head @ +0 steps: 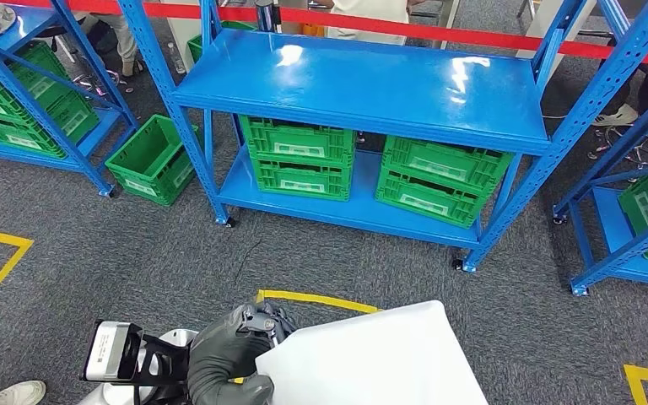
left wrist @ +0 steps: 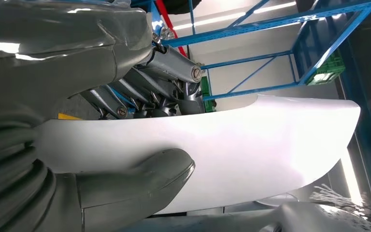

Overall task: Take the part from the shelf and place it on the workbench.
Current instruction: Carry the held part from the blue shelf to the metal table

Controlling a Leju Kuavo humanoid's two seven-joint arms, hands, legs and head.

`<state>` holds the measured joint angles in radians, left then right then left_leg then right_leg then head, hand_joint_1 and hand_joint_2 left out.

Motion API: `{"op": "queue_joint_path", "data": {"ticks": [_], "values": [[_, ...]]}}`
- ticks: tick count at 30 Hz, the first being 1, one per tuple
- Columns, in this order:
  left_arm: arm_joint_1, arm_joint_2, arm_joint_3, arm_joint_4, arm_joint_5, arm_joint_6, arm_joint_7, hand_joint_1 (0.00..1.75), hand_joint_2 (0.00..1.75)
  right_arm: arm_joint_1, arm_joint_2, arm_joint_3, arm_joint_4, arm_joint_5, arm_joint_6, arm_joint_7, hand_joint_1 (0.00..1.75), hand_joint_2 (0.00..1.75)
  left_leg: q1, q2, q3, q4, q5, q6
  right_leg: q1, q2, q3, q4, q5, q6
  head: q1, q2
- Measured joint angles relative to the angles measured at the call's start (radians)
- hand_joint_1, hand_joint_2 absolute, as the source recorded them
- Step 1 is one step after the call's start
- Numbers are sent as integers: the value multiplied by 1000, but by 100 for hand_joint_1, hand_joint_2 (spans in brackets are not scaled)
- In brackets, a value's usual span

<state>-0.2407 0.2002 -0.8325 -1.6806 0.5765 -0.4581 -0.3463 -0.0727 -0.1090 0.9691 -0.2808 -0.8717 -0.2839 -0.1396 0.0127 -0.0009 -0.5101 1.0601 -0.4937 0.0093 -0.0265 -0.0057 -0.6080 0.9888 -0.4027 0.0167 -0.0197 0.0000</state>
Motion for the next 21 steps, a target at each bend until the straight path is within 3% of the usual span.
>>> {"op": "queue_joint_path", "data": {"ticks": [1, 2, 4, 6, 8, 9, 10, 11, 12, 13, 14, 16, 17, 19, 20, 21], "values": [[-1, 0, 1, -2, -1, 0, 0, 175, 175, -1, 3, 0, 0, 6, -8, -9, 0, 0, -4, -1, 34, -53, -16, 7, 0, 0, -3, 0, 9, 7, 0, 0], [-2, 1, 1, -3, -3, 0, 0, 175, 175, -2, 5, 0, 0, 9, -9, -12, 0, 0, -9, -2, 46, -78, -26, 14, -1, -1, -6, -2, 17, 15, 0, 0], [-3, 3, 0, -4, -8, -2, -1, 175, 175, -2, 7, 1, 0, 9, 1, -8, 0, 0, -15, 2, 35, -89, -11, 30, -5, -1, -13, -2, 27, 27, 0, 0], [-5, 4, -1, -4, -17, -3, -1, 175, 175, -1, 9, 1, 0, 7, 20, 2, 0, 0, -14, 6, 15, -100, 18, 49, -4, -1, -37, 45, -21, 18, 4, 0], [-5, 4, -3, -4, -27, -6, -2, 175, 175, -2, 11, 1, 0, 6, 36, 10, 0, 0, -15, 7, -17, -102, 48, 59, -4, 1, -76, 164, -114, -1, 8, 0], [-5, 4, -4, -4, -30, -7, -2, 175, 175, -2, 12, 1, 0, 5, 41, 13, 0, 0, -17, 7, -36, -101, 63, 60, -4, 1, -91, 230, -146, -1, 10, 0], [-5, 5, -5, -4, -34, -9, -2, 175, 175, -3, 12, 1, 1, 4, 43, 15, 0, 0, -19, 7, -55, -100, 77, 60, -4, 1, -96, 279, -156, 6, 10, 0], [-5, 5, -6, -4, -36, -10, -3, 175, 175, -4, 13, 0, 1, 3, 43, 17, 0, 0, -20, 7, -75, -99, 92, 59, -4, 1, -85, 301, -145, 19, 10, 0], [-5, 6, -7, -4, -38, -11, -3, 175, 175, -5, 14, 0, 1, 2, 42, 18, 0, 0, -20, 7, -95, -96, 106, 56, -5, 1, -58, 287, -121, 33, 10, 0], [-5, 7, -8, -4, -39, -11, -3, 175, 175, -7, 15, 0, 1, 1, 41, 20, 0, 0, -20, 7, -114, -90, 118, 53, -5, 1, -12, 238, -99, 42, 10, 0], [-5, 8, -9, -4, -40, -12, -3, 175, 175, -10, 17, 0, 1, 1, 40, 22, 0, 0, -22, 7, -132, -82, 127, 48, -4, 1, 47, 162, -97, 43, 10, 0], [-6, 9, -10, -4, -42, -14, -3, 175, 175, -17, 20, -1, 1, 2, 42, 25, 0, 0, -24, 9, -155, -66, 143, 38, 0, 4, 133, 31, -127, 29, 8, 0], [-6, 10, -10, -5, -44, -14, -3, 175, 175, -20, 22, -1, 1, 4, 45, 27, 0, 0, -24, 11, -161, -62, 152, 32, 4, 5, 148, 0, -141, 19, 7, 0], [-6, 13, -10, -6, -47, -15, -3, 175, 175, -21, 24, -1, 1, 6, 51, 30, 0, 0, -20, 11, -166, -63, 166, 21, 3, 4, 135, -6, -132, 5, 6, 0], [-6, 14, -11, -6, -48, -14, -3, 175, 175, -21, 24, -1, 2, 7, 54, 31, 0, 0, -17, 10, -172, -55, 151, 15, 1, 3, 126, -5, -122, -5, 5, 0], [-6, 16, -11, -6, -49, -14, -2, 175, 175, -21, 24, -1, 2, 7, 58, 32, 0, 0, -14, 7, -181, -30, 117, 8, -2, 1, 116, -6, -110, -12, 4, 0]]}}
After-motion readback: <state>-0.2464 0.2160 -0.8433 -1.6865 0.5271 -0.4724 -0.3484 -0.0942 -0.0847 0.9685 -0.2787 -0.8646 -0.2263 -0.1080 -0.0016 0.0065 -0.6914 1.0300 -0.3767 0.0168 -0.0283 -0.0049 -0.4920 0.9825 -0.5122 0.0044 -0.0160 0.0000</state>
